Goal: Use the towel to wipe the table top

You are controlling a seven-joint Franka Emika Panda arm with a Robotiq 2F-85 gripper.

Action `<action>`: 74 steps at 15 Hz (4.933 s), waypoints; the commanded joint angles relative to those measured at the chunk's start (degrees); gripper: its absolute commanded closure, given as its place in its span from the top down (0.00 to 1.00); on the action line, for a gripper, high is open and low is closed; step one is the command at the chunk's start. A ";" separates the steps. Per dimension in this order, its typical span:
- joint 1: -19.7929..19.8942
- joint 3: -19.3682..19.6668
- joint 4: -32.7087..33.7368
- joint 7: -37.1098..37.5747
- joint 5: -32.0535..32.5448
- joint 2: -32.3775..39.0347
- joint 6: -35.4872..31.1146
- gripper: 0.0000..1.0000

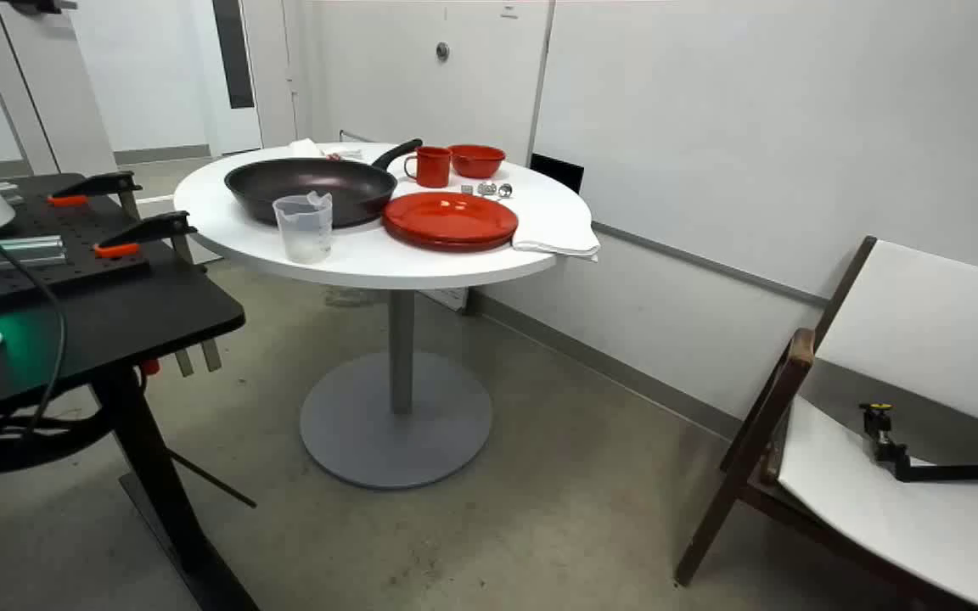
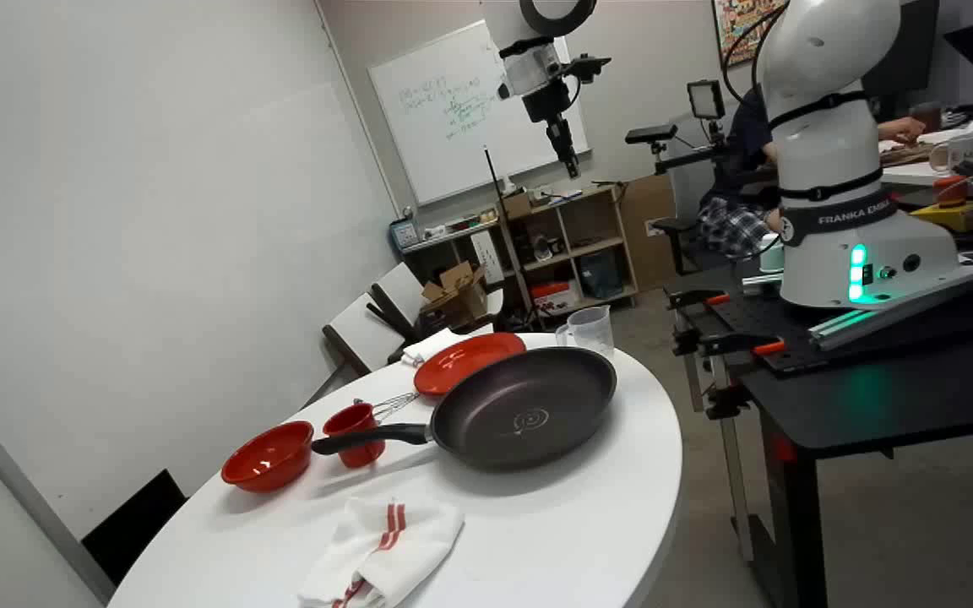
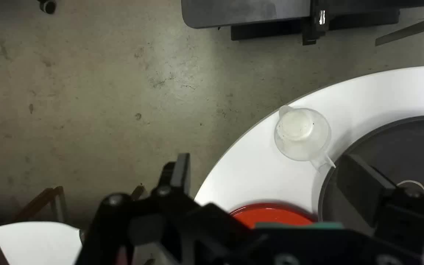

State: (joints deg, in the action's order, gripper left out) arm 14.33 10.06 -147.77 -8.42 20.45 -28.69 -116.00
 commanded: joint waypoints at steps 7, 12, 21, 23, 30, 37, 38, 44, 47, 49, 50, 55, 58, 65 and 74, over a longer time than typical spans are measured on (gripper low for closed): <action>-0.45 0.38 0.08 0.17 0.17 -0.04 0.17 1.00; -0.45 0.38 0.08 0.17 0.17 -0.04 0.17 1.00; -0.57 -0.79 1.51 2.13 1.29 2.52 -0.37 1.00; -1.42 -0.99 3.30 1.33 0.80 4.82 -0.53 1.00; -8.36 -3.82 15.60 -1.37 -3.33 20.90 -5.79 1.00; -13.94 -9.69 27.90 1.78 -3.52 34.94 -5.94 1.00; -14.64 -10.37 29.82 2.37 -3.82 36.60 -5.35 1.00; -18.36 -13.14 36.72 3.79 -3.33 42.88 -3.29 1.00; -20.13 -13.92 38.60 3.29 -1.53 45.12 -3.56 1.00; -21.50 -14.37 39.96 3.81 -0.83 46.63 -2.72 1.00; -22.30 -14.63 40.77 4.39 -0.64 47.45 -2.05 1.00; -24.42 -15.50 48.04 6.98 -4.01 53.42 3.27 1.00; -24.29 -14.28 55.91 10.53 -6.01 61.01 5.82 1.00; -23.63 -11.10 74.64 18.12 -11.64 76.48 12.84 1.00; -26.64 -13.97 89.38 20.01 -18.25 83.73 23.39 1.00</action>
State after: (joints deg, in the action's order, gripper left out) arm -11.34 -3.14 -64.78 10.81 4.56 51.76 -97.30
